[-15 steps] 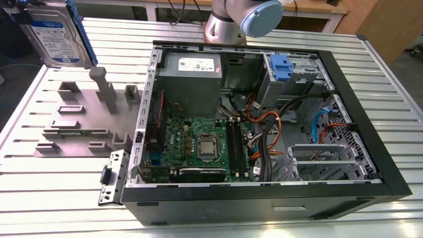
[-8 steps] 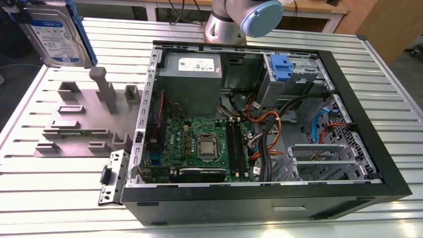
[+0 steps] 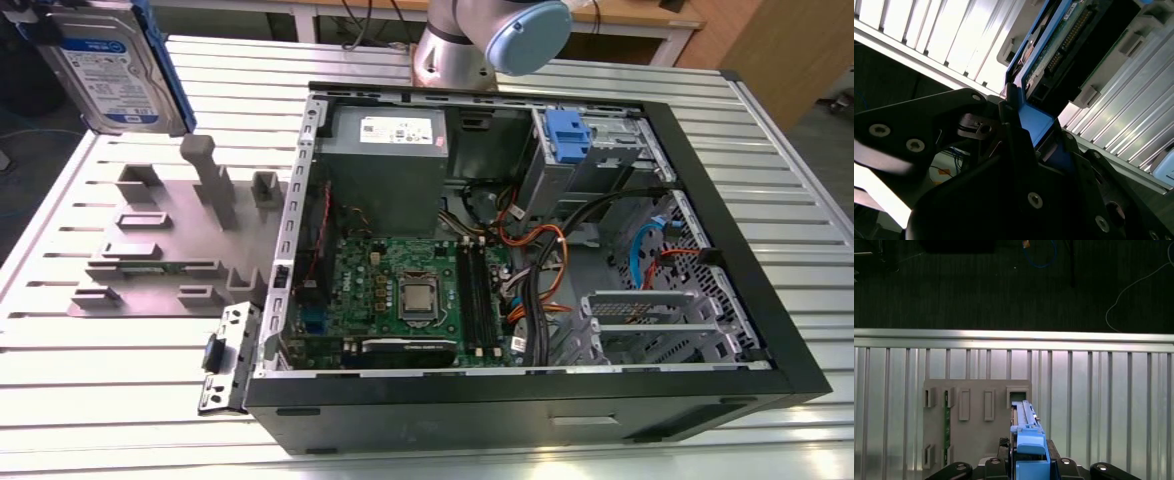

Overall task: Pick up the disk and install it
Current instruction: 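Pick up the disk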

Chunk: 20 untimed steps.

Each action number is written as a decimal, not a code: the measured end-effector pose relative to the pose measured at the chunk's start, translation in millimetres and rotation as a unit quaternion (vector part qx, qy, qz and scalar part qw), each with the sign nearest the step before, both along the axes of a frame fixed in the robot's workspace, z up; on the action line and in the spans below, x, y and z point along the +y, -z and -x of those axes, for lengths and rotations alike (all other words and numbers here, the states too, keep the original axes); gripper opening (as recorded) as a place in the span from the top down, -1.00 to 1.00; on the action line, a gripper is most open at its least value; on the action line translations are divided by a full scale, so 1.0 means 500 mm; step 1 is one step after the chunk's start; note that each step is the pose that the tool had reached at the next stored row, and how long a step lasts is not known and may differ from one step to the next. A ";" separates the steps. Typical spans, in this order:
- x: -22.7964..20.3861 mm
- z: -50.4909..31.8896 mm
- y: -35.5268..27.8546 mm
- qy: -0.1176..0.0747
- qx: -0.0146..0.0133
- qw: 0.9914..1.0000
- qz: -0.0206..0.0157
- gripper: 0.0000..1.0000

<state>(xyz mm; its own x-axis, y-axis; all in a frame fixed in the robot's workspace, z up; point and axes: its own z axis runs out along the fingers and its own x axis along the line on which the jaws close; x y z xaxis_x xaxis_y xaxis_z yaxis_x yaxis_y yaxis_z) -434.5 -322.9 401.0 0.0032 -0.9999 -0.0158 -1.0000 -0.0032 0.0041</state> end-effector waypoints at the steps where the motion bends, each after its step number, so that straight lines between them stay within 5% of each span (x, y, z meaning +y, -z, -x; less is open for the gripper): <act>1: 0.0000 0.000 0.000 0.000 0.000 1.000 0.000 0.27; 20: 0.0000 0.000 -0.017 0.000 0.000 1.000 0.000 0.27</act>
<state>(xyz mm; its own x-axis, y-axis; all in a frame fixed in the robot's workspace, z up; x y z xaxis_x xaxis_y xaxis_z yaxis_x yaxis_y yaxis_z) -434.5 -322.9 409.3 0.0032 -0.9999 -0.0159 -1.0000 -0.0032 0.0040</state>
